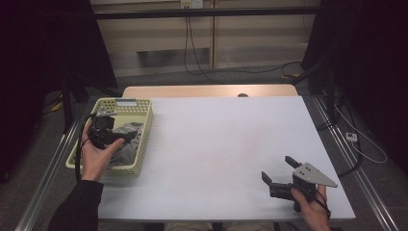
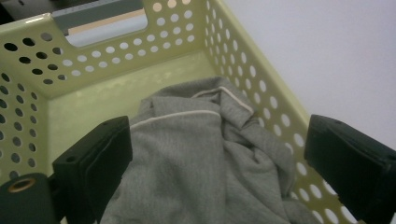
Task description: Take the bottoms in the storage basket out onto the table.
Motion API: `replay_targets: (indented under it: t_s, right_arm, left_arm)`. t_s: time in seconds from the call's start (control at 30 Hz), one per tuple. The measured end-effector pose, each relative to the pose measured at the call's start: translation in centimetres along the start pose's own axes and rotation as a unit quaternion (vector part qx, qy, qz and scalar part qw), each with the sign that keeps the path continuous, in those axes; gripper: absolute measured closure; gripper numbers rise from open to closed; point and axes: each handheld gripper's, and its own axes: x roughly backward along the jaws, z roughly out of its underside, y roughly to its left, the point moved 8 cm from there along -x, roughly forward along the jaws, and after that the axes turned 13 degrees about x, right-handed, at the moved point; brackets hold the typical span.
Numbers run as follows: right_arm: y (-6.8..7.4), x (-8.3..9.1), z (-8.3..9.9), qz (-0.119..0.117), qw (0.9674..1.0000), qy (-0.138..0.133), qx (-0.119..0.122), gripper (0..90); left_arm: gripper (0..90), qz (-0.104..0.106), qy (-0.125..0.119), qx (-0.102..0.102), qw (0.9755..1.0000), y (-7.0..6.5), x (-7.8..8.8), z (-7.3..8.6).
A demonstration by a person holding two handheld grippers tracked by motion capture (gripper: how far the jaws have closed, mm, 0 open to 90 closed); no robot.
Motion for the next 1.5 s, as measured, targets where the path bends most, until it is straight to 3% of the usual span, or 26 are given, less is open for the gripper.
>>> replay_targets:
  t_s: [0.13,0.23,0.47,0.5,0.7,0.83,0.93,1.1,1.2,1.4,1.5]
  right_arm:
    - [0.1,0.0,0.0,-0.001,1.0000,0.000,0.003,1.6]
    - [0.1,0.0,0.0,-0.002,1.0000,0.001,0.002,1.6]
    - [0.1,-0.1,0.0,-0.003,1.0000,0.002,0.005,1.6]
    - [0.1,-0.1,0.0,-0.004,1.0000,0.001,0.005,1.6]
    - [0.2,-0.1,0.0,-0.006,1.0000,0.002,0.006,1.6]
    - [0.1,-0.1,0.0,-0.006,1.0000,0.001,0.006,1.6]
    - [0.2,-0.1,0.1,-0.006,1.0000,0.002,0.006,1.6]
    - [0.2,-0.1,0.1,-0.007,1.0000,0.003,0.005,1.6]
    - [0.2,-0.1,0.1,-0.007,1.0000,0.003,0.005,1.6]
    - [0.2,-0.1,0.1,-0.008,0.9999,0.005,0.005,1.6]
    - [0.3,-0.1,0.1,-0.009,0.9999,0.005,0.005,1.6]
  left_arm:
    - [8.1,0.001,0.035,0.007,0.9994,0.4,-1.0,0.6]
    - [9.4,0.004,0.071,0.000,0.9975,0.2,-1.6,1.2]
    - [9.3,0.006,0.133,-0.019,0.9910,0.1,-2.6,1.9]
    - [9.0,0.001,0.140,-0.033,0.9897,0.1,-2.7,1.9]
    - [5.2,-0.011,0.152,-0.035,0.9877,0.1,-3.9,1.9]
    - [1.6,-0.011,0.166,-0.034,0.9855,0.5,-4.4,2.2]
    - [0.5,-0.024,0.170,-0.034,0.9845,1.0,-4.9,2.3]
    - [0.0,-0.057,0.166,-0.026,0.9841,2.3,-5.7,2.3]
    - [0.0,-0.074,0.153,-0.017,0.9853,3.1,-6.2,1.9]
    - [0.0,-0.088,0.150,0.006,0.9847,3.8,-6.8,1.5]
    - [0.0,-0.077,0.153,0.014,0.9851,3.9,-7.0,1.7]
